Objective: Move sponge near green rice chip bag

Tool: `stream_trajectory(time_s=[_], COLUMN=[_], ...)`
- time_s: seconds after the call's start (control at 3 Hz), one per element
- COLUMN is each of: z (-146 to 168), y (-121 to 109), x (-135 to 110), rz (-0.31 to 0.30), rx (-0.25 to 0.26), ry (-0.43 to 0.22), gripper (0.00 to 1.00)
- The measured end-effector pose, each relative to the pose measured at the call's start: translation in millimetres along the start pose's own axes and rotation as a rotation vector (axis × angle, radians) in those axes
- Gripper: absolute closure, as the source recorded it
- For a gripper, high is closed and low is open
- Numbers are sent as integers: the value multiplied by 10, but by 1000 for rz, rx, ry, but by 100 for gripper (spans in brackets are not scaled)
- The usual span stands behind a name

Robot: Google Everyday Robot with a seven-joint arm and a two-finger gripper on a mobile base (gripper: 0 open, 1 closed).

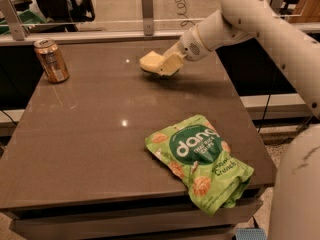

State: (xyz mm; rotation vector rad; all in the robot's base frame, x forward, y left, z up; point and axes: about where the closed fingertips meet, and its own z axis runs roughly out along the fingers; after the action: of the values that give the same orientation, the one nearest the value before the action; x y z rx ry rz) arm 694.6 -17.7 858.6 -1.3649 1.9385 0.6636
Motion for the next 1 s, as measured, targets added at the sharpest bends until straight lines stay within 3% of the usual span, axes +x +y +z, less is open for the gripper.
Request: stream_trajectory(time_s=[0.33,1.0], z=[-352,-828], y=[288,933], x=[135,631], rz=[-24,-43], rx=[-24,-75], ry=[11,67], gripper=[100,100])
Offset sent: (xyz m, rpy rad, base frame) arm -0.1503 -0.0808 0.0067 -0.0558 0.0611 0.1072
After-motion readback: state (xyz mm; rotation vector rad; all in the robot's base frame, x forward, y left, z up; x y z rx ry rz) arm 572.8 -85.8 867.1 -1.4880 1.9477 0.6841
